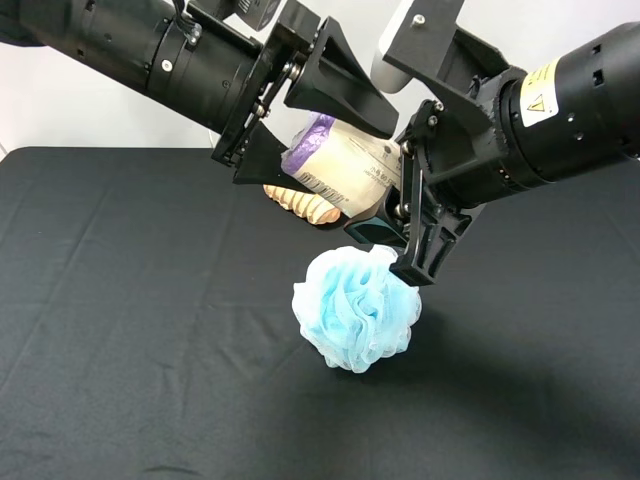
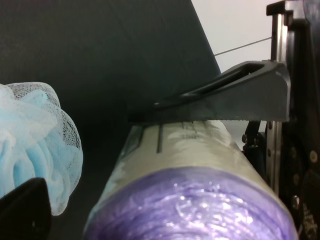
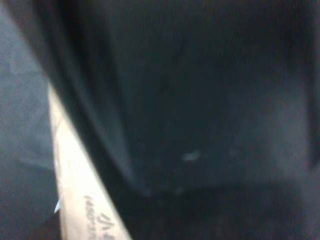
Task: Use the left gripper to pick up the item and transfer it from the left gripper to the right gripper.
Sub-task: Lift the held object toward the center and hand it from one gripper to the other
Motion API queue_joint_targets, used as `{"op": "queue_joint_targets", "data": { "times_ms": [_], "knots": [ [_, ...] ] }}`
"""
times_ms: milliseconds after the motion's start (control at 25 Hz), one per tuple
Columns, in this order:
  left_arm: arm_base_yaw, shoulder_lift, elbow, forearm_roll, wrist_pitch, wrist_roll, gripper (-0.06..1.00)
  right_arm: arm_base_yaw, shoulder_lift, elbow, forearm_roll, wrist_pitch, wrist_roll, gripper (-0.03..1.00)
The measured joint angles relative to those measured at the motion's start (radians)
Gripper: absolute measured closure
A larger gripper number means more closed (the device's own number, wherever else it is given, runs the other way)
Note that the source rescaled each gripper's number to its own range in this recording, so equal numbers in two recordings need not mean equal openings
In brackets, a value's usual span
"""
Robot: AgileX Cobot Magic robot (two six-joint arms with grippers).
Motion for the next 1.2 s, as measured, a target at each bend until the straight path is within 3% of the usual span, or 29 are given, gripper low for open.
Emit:
{"op": "queue_joint_targets", "data": {
  "times_ms": [800,1200],
  "knots": [
    [0.005,-0.017,0.0,-0.002,0.059,0.001,-0.05,0.0,0.0,0.0,0.004,0.0,0.0,0.91],
    [0.131,-0.135,-0.003,0.046,0.109,0.0,-0.06,0.0,0.0,0.0,0.006,0.001,0.0,0.91]
  ]
}}
